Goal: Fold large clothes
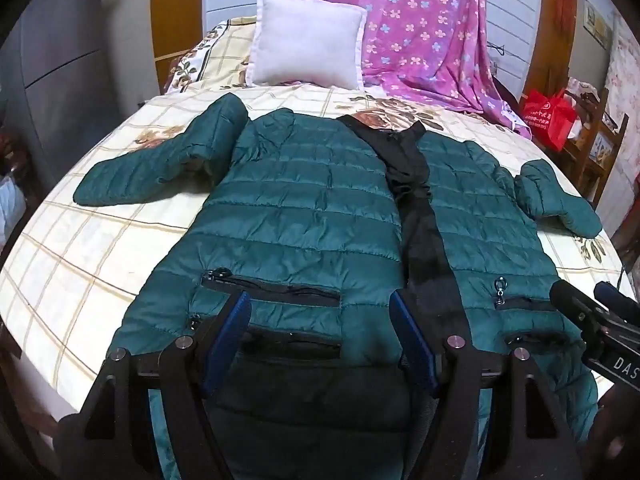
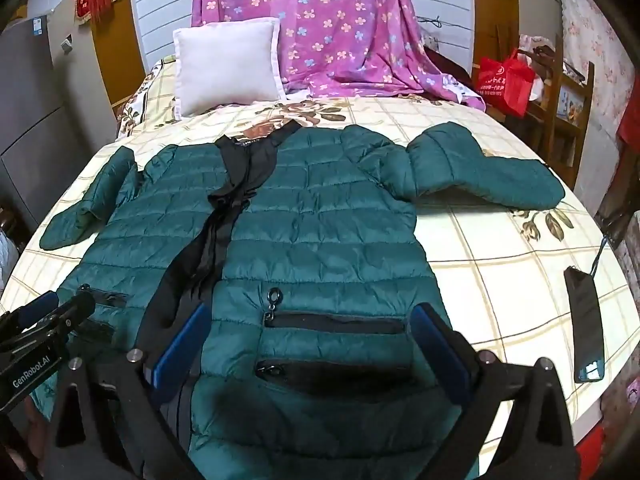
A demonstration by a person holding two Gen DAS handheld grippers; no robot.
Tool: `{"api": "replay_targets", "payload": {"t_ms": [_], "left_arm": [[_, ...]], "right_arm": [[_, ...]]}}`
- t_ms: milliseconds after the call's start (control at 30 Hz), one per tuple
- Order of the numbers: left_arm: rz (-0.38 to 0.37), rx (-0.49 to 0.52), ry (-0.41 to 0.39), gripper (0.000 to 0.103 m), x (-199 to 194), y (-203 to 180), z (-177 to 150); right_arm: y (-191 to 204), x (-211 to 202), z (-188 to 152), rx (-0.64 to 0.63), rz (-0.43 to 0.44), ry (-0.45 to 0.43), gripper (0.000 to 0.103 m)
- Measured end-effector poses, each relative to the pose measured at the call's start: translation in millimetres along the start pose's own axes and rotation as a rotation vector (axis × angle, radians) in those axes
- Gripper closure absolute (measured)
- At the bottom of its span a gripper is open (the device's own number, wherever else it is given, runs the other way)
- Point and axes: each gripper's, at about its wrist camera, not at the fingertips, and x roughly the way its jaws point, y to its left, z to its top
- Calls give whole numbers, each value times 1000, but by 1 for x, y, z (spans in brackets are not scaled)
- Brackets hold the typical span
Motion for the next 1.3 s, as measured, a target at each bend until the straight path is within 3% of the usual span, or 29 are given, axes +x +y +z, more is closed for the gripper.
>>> {"api": "replay_targets", "payload": {"t_ms": [1300], "left_arm": [[15, 22, 10, 57, 13, -4, 1]], "right_arm": [[4, 18, 6, 10, 2, 35, 2]]}}
